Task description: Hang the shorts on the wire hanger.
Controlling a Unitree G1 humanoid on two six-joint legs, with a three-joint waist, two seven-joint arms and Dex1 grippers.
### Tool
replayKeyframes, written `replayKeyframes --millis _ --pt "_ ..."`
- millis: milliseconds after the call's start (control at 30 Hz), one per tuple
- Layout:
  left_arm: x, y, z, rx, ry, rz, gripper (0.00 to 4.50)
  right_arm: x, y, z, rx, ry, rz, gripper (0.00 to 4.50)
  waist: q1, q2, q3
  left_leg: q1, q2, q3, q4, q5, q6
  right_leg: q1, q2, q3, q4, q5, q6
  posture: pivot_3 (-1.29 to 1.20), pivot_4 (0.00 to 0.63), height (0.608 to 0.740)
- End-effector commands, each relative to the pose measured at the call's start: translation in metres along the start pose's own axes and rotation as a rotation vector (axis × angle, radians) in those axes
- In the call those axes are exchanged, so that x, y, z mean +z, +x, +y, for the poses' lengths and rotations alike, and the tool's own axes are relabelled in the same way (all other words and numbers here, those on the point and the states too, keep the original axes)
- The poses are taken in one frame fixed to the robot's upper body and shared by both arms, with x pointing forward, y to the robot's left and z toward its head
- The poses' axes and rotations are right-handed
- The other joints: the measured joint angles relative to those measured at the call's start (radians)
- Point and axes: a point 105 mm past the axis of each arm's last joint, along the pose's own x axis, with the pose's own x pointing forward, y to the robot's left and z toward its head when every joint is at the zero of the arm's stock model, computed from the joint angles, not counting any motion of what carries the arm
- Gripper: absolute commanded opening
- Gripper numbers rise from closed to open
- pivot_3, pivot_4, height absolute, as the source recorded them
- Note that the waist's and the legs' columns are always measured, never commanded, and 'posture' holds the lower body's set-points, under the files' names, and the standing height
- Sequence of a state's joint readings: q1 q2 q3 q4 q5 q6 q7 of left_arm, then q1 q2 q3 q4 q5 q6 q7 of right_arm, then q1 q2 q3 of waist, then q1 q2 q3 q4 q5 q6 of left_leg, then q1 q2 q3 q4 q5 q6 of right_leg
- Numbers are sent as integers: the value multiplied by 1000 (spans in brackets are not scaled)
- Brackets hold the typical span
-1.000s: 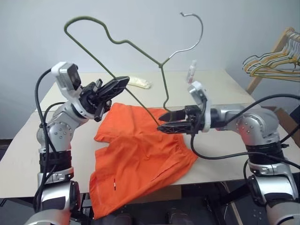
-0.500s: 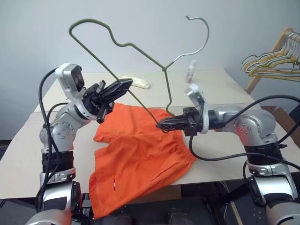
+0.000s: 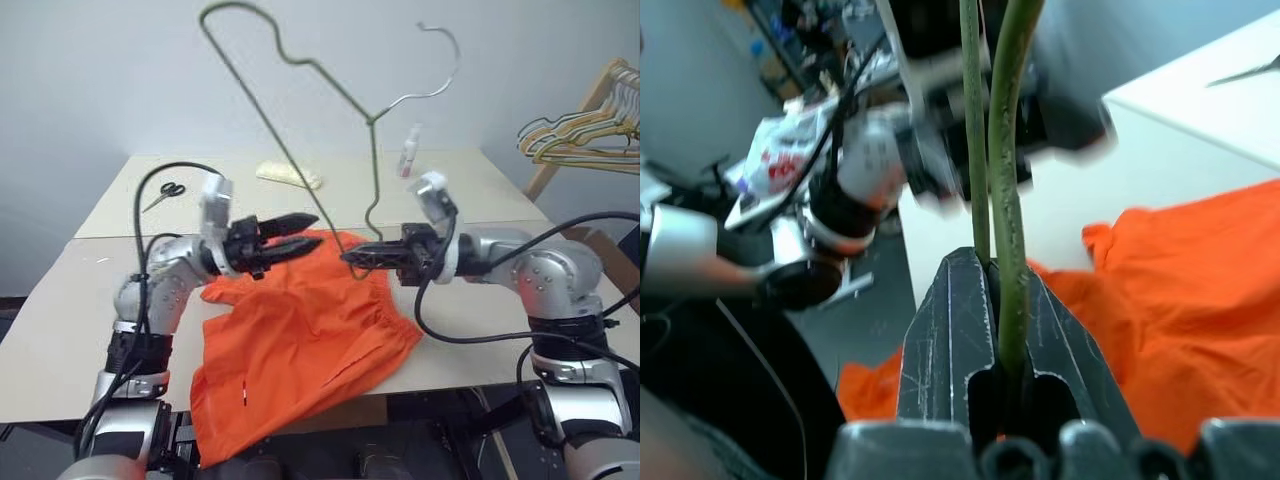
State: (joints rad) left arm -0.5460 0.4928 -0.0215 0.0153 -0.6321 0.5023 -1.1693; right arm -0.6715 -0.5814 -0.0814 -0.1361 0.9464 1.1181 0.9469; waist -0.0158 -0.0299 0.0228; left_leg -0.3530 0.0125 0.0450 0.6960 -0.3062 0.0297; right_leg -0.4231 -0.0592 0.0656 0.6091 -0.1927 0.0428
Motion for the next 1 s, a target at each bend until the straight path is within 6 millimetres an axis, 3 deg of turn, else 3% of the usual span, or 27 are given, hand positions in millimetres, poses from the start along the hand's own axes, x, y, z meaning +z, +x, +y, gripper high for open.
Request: replayKeyframes --millis 33,167,300,467,567,733,1000 --pt "-10 -3 0 42 117 113 4345 4 -27 -3 -122 12 -22 0 0 0 0 0 0 0 0 0 0 0 0 0 0 0 0 -9 0 740" --pt "-35 -17 -2 47 284 332 4461 -21 -75 -18 -320 147 5 0 4 0 0 -1 0 1 0 0 0 -1 0 0 -1 0 0 -15 0 740" --pt "-40 -26 -13 -30 348 404 4461 -61 -111 -19 -460 258 189 0 3 1 1 -1 0 4 0 -1 1 0 -1 1 -2 0 0 -23 0 740" --pt "-42 -30 -20 -101 384 456 4461 -95 -145 7 -341 578 314 0 -7 1 1 0 2 7 0 -1 2 1 0 3 -2 -1 1 -24 0 740" --pt "-45 -31 -21 -113 390 471 4461 -111 -166 9 -331 703 355 0 -14 0 1 1 2 7 1 -2 3 1 1 3 -1 -5 6 -17 0 740" --pt "-48 -31 -21 -95 407 493 4461 -137 -185 3 -361 817 464 0 -25 1 1 2 2 8 2 -2 3 1 1 4 0 -5 8 -1 0 740" --pt "-47 -34 -24 -84 398 484 4461 -146 -202 -20 -453 843 480 0 -20 1 1 2 2 8 3 -2 3 0 0 4 1 -4 5 16 0 740"
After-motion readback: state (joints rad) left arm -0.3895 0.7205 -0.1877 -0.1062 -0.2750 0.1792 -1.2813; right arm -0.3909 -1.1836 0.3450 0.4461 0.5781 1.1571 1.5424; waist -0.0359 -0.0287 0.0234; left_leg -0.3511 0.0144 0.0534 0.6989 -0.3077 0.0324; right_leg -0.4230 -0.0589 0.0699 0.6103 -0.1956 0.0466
